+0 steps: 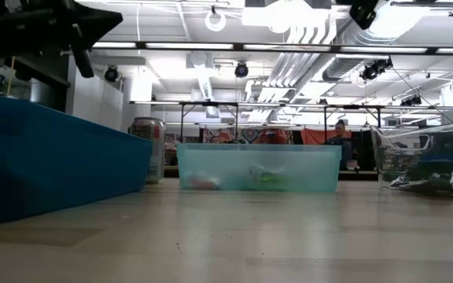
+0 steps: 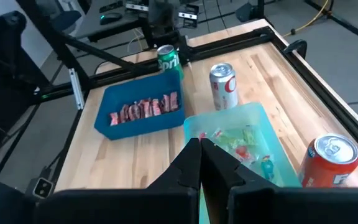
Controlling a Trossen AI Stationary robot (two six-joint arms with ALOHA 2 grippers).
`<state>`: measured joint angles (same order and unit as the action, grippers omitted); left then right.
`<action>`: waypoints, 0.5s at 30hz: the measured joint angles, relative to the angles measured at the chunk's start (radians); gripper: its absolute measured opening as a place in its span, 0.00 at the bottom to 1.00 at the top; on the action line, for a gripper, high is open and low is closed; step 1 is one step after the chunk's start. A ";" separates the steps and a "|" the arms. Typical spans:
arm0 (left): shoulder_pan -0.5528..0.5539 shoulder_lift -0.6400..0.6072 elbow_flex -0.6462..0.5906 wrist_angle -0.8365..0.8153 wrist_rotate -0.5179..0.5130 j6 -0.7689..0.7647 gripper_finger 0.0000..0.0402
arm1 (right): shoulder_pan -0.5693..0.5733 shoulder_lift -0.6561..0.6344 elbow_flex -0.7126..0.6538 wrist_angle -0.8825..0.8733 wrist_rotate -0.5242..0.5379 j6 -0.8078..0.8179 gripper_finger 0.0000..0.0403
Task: Organize candy in baskets
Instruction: Return to Home Position
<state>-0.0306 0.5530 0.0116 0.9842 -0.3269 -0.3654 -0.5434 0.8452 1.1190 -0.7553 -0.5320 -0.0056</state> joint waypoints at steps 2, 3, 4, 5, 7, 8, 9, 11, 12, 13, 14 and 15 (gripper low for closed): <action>0.009 -0.011 0.000 -0.004 -0.004 -0.018 0.00 | 0.000 -0.033 0.000 -0.024 0.000 -0.001 0.00; 0.013 -0.011 0.000 -0.002 -0.003 -0.027 0.00 | 0.000 -0.053 -0.004 -0.031 0.000 -0.002 0.00; 0.016 -0.012 0.000 -0.001 -0.003 -0.046 0.00 | 0.000 -0.074 -0.012 -0.039 0.000 -0.002 0.00; 0.018 -0.011 0.000 -0.001 -0.002 -0.070 0.00 | 0.000 -0.096 -0.024 -0.042 0.000 0.001 0.00; 0.017 -0.011 0.000 -0.002 -0.001 -0.090 0.00 | 0.000 -0.151 -0.065 -0.032 0.000 0.013 0.00; 0.017 -0.010 0.000 -0.003 0.000 -0.093 0.00 | 0.000 -0.182 -0.092 -0.025 0.001 0.026 0.00; 0.017 -0.010 0.000 -0.004 0.000 -0.094 0.00 | 0.000 -0.216 -0.126 -0.012 0.002 0.036 0.00; 0.017 -0.010 0.000 -0.004 0.000 -0.094 0.00 | 0.000 -0.287 -0.205 0.048 0.004 0.084 0.00; 0.017 -0.010 0.000 -0.005 0.000 -0.094 0.00 | 0.000 -0.323 -0.250 0.096 0.004 0.118 0.00; 0.017 -0.010 0.000 -0.006 0.000 -0.094 0.00 | 0.000 -0.356 -0.296 0.157 0.004 0.159 0.00; 0.017 -0.010 0.000 -0.007 0.001 -0.094 0.00 | 0.000 -0.387 -0.343 0.226 0.004 0.202 0.00; 0.017 -0.010 0.000 -0.008 0.001 -0.094 0.00 | 0.001 -0.414 -0.394 0.307 0.005 0.245 0.00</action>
<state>-0.0132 0.5430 0.0113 0.9763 -0.3264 -0.4599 -0.5426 0.4310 0.7251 -0.4484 -0.5274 0.2390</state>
